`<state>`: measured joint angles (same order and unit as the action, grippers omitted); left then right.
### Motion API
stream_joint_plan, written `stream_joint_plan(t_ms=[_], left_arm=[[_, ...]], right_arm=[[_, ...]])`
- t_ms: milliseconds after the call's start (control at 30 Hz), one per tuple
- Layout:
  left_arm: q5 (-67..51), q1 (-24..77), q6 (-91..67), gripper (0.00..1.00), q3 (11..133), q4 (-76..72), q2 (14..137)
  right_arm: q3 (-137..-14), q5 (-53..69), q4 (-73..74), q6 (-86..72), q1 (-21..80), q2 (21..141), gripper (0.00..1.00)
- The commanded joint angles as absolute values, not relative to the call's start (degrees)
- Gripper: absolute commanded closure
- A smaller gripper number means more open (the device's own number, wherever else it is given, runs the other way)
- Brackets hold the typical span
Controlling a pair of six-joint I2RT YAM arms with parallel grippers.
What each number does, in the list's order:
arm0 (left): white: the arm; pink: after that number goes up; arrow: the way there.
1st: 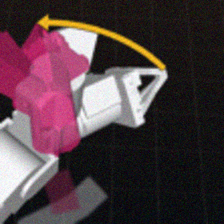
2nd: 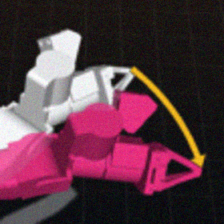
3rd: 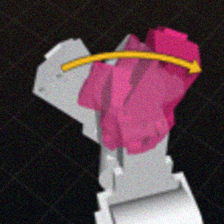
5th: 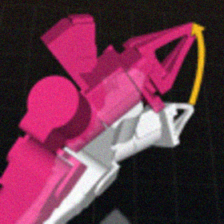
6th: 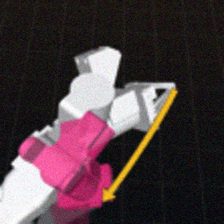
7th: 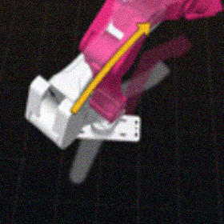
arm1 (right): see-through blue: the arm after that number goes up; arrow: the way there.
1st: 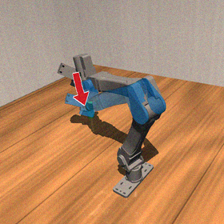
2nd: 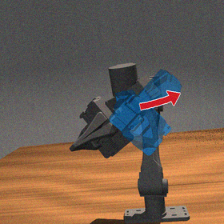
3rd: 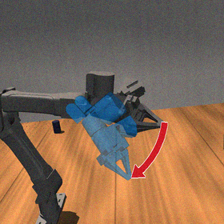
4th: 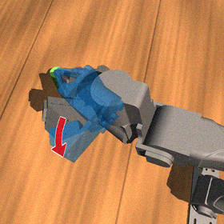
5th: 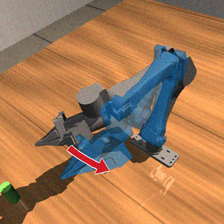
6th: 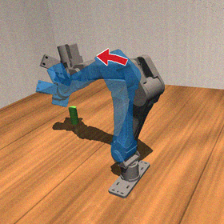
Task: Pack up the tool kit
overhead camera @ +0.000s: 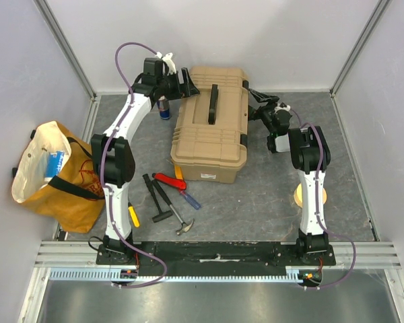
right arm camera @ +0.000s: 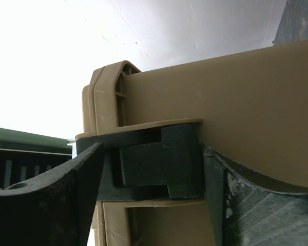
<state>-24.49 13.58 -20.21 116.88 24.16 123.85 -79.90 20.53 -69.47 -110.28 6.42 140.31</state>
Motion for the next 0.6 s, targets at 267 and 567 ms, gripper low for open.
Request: stream_joint_plan(t_ms=[267, 567], left_arm=[[-26.5, 14.0, -14.2, 0.12, 117.7, 30.4, 127.5], [-24.7, 15.0, -12.7, 0.12, 118.0, 32.0, 128.0]], right_arm=[[-81.1, 23.8, -86.9, -106.5, 8.1, 136.0, 0.47], [-80.5, 26.3, -78.2, -101.3, 8.1, 133.5, 0.69]])
